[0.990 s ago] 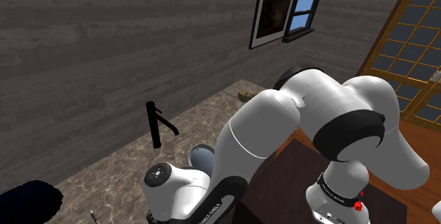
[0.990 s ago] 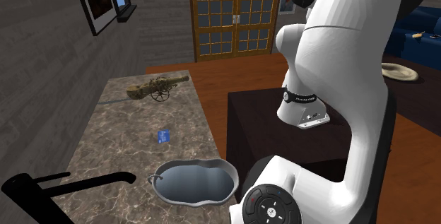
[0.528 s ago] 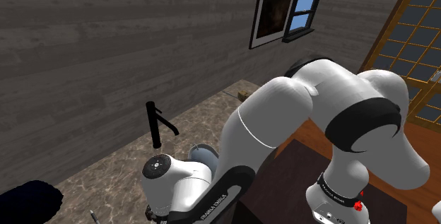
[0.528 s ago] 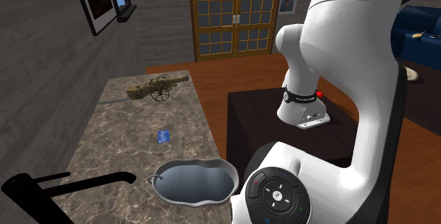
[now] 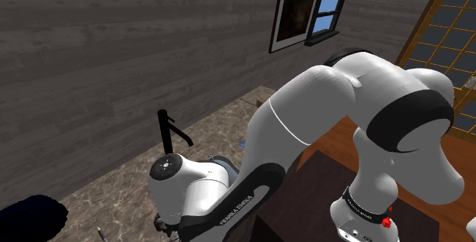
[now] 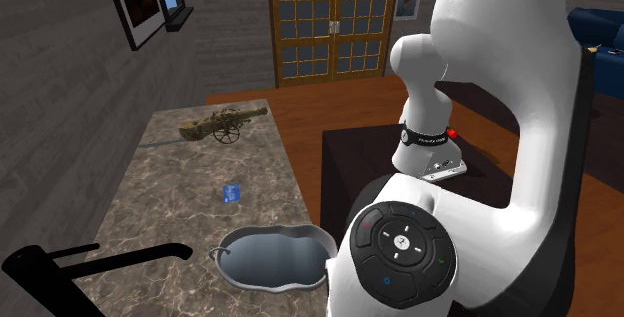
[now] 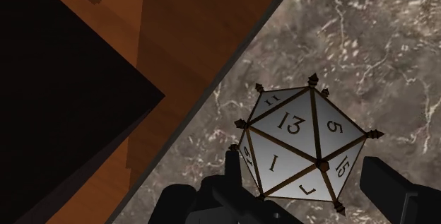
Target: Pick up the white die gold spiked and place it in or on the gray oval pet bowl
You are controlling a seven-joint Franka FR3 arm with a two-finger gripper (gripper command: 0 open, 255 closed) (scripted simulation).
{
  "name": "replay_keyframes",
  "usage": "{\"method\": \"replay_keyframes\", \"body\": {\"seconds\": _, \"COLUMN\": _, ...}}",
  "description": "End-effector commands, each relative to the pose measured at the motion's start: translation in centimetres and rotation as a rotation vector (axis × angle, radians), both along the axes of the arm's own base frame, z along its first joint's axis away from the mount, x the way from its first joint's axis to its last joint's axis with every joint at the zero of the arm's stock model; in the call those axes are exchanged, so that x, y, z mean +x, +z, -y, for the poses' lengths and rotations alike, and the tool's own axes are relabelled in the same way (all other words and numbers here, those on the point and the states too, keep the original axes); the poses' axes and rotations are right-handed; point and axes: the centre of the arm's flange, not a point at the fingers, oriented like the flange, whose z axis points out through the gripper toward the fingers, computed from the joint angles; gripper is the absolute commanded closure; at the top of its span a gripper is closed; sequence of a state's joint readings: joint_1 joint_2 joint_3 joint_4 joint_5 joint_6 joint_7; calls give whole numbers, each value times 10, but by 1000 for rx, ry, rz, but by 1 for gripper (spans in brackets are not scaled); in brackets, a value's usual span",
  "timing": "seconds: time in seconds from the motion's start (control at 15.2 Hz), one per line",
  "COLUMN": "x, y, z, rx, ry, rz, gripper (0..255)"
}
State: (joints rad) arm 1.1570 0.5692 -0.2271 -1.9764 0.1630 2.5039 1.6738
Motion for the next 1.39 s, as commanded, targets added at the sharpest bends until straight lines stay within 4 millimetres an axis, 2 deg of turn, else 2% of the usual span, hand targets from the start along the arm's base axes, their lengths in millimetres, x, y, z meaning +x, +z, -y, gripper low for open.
{"method": "replay_keyframes", "body": {"seconds": 0.0, "x": -1, "y": 10, "z": 0, "rx": 0, "ry": 0, "rz": 0, "gripper": 255}}
{"method": "replay_keyframes", "body": {"seconds": 0.99, "x": -1, "y": 88, "z": 0, "rx": 0, "ry": 0, "rz": 0, "gripper": 255}}
{"method": "replay_keyframes", "body": {"seconds": 1.32, "x": 22, "y": 93, "z": 62, "rx": 0, "ry": 0, "rz": 0, "gripper": 255}}
